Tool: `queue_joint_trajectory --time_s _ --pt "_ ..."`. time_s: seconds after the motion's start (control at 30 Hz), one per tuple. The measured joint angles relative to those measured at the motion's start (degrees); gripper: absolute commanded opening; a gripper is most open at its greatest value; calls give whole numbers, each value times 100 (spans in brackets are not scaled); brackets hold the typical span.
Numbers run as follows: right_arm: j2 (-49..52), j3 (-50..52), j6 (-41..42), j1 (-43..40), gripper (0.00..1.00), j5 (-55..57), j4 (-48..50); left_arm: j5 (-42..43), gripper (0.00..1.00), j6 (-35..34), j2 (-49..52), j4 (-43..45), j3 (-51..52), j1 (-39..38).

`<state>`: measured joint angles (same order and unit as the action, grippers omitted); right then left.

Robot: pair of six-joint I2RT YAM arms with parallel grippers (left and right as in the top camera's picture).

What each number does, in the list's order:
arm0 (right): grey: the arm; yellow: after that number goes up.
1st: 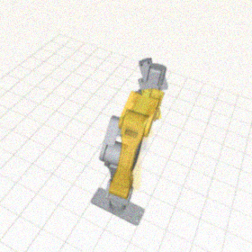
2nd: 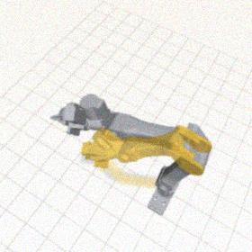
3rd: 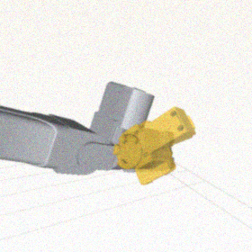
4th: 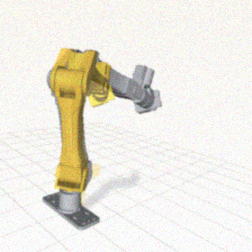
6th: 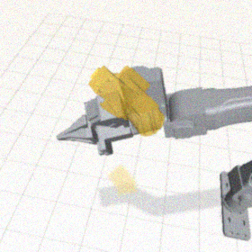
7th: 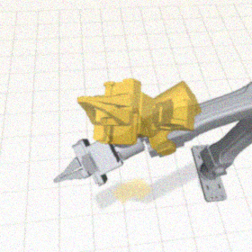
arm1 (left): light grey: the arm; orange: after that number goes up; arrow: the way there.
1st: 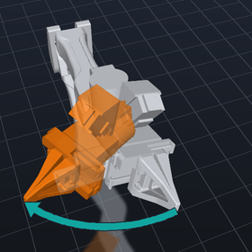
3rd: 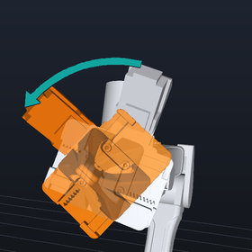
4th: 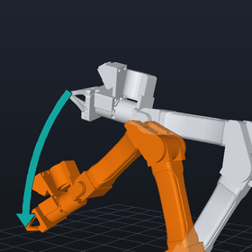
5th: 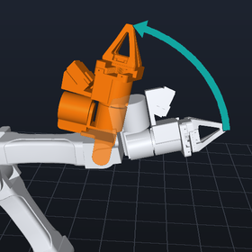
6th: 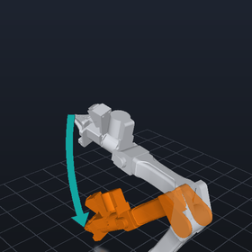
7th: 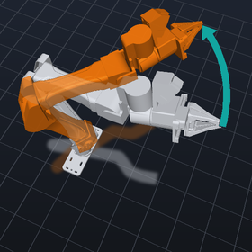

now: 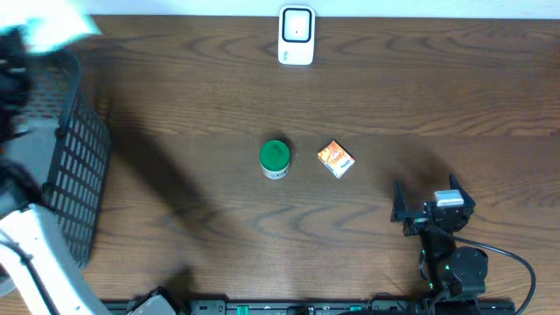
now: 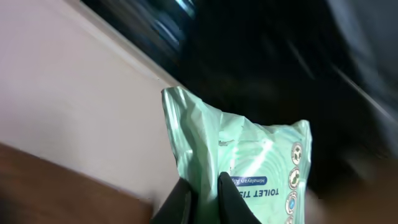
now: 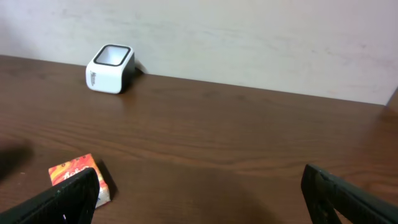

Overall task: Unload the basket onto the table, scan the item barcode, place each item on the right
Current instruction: 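Reach the left gripper into the basket and grasp the mint-green wipes pack, then carry the wipes pack with the left gripper and lay it in front of the jar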

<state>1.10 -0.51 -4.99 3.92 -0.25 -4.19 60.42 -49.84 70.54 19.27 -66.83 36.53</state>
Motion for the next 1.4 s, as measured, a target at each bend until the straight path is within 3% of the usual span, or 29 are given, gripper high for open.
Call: queue_joint_trajectory --time_s 0.13,0.27,0.33,0.43,0.6,0.77,0.97,1.17,1.4 --pt "0 0 0 0 99 0 2 654 7 411 -24 -765 -7 -1163" --pt "7 0 0 0 99 -2 7 199 7 1250 -22 -2616 -59 -2245" --pt "2 0 0 0 99 -2 -2 -835 7 1703 -28 -3779 -46 -2833" --pt "0 2 0 0 99 0 2 -3080 7 2120 4 -5108 -22 -3770" --pt "0 2 0 0 99 0 0 -6787 7 2262 57 -6194 -11 -4999" --pt "0 2 0 0 99 0 0 -9562 7 1847 66 -6811 -11 -5768" --pt "0 2 0 0 99 0 0 -11431 7 1593 227 -7101 -11 -6360" --pt "2 2 0 0 99 0 0 -12552 7 1532 907 -7228 13 -6717" --pt "0 2 0 0 99 0 2 -12944 7 1534 2142 -7589 90 -7018"
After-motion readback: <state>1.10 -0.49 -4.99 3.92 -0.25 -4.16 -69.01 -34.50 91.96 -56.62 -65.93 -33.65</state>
